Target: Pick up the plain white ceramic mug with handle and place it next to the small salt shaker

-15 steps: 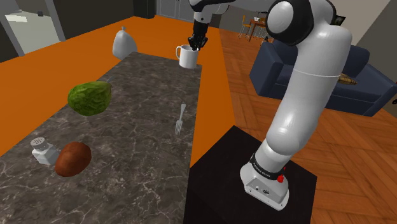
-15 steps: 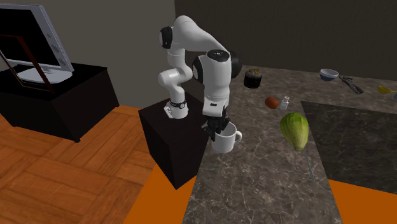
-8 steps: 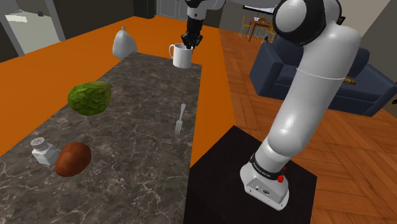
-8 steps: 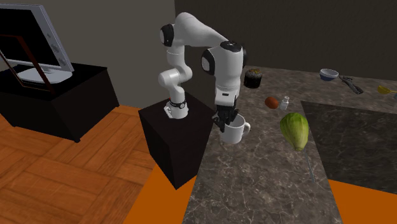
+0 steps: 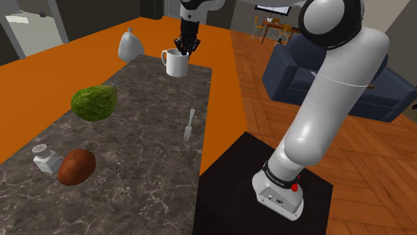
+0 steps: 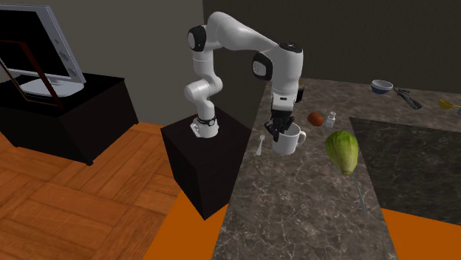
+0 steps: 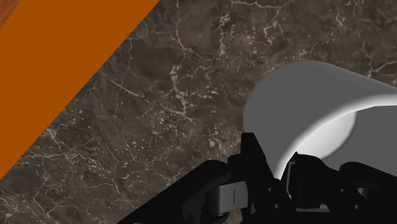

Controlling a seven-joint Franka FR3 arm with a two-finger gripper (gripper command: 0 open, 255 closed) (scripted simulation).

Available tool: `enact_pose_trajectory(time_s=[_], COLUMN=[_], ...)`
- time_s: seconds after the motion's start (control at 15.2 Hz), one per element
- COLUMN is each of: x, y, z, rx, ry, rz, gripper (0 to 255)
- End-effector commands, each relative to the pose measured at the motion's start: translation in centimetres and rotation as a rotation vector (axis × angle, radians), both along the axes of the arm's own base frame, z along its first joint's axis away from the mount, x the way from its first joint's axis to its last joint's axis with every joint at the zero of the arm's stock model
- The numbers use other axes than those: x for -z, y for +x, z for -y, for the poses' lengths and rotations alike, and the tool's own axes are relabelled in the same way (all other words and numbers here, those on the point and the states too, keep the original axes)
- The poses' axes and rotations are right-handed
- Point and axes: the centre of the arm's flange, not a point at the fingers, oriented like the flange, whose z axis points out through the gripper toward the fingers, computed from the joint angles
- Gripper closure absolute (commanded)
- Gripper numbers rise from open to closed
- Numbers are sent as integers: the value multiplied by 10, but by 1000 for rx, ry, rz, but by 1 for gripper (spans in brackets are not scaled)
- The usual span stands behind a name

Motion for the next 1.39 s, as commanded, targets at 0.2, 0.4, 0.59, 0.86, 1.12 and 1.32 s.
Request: enact_pose_trajectory(time_s=[0.2,0.4,0.59,0.86,1.12,1.32], x=[-3,-3,-3,-3,-3,-4], y=[-5,-7,-9,-12,-14,-16], z=[-65,-104,-144,-197,-249,-289], rx=[2,2,2,2,2,2], ry=[0,0,0,0,0,0], rz=[1,1,1,1,1,1], gripper=[255,255,255,255,255,255])
